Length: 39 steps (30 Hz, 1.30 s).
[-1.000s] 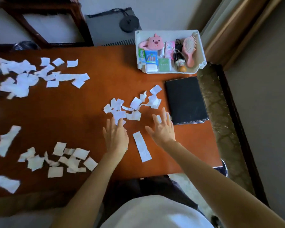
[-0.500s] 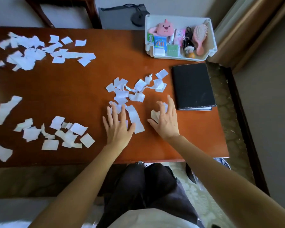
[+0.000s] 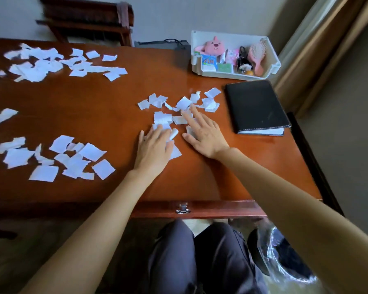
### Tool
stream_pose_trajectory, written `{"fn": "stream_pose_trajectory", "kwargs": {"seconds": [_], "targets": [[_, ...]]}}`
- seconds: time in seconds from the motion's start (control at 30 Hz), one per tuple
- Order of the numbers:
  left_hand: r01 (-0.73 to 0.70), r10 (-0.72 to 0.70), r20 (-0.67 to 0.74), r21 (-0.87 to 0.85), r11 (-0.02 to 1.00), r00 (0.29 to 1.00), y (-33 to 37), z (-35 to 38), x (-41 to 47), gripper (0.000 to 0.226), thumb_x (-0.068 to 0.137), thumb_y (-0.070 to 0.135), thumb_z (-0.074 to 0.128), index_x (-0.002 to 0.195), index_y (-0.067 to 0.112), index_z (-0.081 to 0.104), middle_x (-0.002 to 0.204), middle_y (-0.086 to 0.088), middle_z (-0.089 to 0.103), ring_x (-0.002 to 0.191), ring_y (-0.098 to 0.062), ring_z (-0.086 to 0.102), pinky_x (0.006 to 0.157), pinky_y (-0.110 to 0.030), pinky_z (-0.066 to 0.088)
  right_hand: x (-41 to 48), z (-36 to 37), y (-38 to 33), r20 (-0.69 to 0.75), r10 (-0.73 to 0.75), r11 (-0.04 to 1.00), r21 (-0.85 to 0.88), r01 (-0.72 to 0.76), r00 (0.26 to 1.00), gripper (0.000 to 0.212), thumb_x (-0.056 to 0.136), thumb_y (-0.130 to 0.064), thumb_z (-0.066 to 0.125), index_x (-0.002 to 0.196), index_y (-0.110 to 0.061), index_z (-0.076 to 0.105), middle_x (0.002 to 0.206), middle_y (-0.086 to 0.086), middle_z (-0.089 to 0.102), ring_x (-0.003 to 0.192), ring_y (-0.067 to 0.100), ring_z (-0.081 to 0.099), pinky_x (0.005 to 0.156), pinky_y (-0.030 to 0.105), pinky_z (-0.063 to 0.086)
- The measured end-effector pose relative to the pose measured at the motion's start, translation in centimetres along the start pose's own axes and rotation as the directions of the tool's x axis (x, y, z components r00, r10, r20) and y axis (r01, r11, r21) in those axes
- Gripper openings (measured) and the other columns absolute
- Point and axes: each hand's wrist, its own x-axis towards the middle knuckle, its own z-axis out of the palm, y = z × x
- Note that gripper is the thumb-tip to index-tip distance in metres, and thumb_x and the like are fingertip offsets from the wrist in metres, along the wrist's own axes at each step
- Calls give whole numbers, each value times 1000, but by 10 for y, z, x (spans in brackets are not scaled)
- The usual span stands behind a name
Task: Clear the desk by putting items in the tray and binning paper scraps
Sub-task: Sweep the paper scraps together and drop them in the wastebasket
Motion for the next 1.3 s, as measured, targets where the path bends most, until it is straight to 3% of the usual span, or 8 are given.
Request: {"fn": "stream_pose_trajectory", "kwargs": {"seconds": [0.13, 0.27, 0.37, 0.47, 0.6, 0.93, 1.1, 1.3], "targets": [[-52, 42, -150, -66, 996, 988, 4, -2, -12, 39, 98, 26, 44, 134, 11, 49, 134, -9, 52, 125, -26, 46, 109, -35, 31, 1, 3, -3, -25, 12, 999, 30, -11, 1000, 47, 98, -41, 35, 142, -23, 34, 158, 3, 18, 145, 25, 18, 118, 40, 15], [-13, 14, -192, 3, 1000, 981, 9, -3, -21, 59, 91, 41, 51, 141, 14, 36, 132, -11, 45, 118, -27, 42, 96, -35, 39, -27, 2, 0, -125, 25, 999, 42, -20, 992, 41, 94, -37, 48, 122, -8, 49, 133, 10, 47, 124, 30, 43, 105, 35, 31], [68, -66, -162, 8, 998, 985, 11, -1, -16, 80, 86, 54, 51, 149, 19, 16, 150, -13, 20, 138, -32, 21, 110, -42, 27, -42, 1, 5, -210, 77, 997, 46, -68, 975, 43, 90, -38, 54, 114, -3, 46, 121, 15, 46, 108, 33, 49, 94, 39, 40], [74, -74, -3, 36, 997, 997, 11, 2, -7, 76, 90, 59, 37, 150, 26, 5, 159, -7, -2, 146, -31, -4, 118, -47, 5, -44, -1, 3, -220, 89, 996, 19, -87, 971, 58, 89, -43, 52, 136, -13, 35, 131, 15, 41, 113, 35, 47, 96, 41, 39], [22, -20, -36, 69, 997, 999, 9, 3, -6, 48, 96, 47, 33, 137, 25, 41, 148, -3, 31, 138, -25, 24, 115, -41, 17, -43, 0, -1, -172, 118, 985, -106, -138, 978, 45, 94, -47, 40, 131, -22, 44, 131, 9, 45, 118, 30, 42, 98, 40, 35], [-52, 68, -205, 85, 995, 976, 25, 2, -19, 33, 94, 4, 47, 126, 13, 45, 123, -8, 51, 112, -24, 48, 85, -28, 45, -64, -1, -17, -290, 193, 970, -84, -226, 937, 25, 97, -25, 39, 100, -4, 52, 108, 16, 59, 94, 37, 60, 66, 31, 34], [-14, 21, -242, 32, 999, 970, 31, -6, -25, 34, 96, 1, 41, 129, 7, 45, 121, -12, 57, 105, -27, 60, 81, -30, 50, -83, -4, -18, -312, 353, 936, 113, -334, 882, 20, 94, -20, 41, 79, -7, 41, 95, 20, 65, 87, 40, 59, 64, 29, 34], [29, -111, -280, -283, 959, 954, 49, -27, -18, 36, 97, -5, 35, 131, 2, 47, 123, -19, 57, 108, -30, 58, 78, -32, 50, -90, -13, -15, -312, 527, 827, 402, -392, 791, 29, 92, -22, 45, 67, -8, 41, 84, 16, 63, 78, 33, 54, 67, 27, 34]]}}
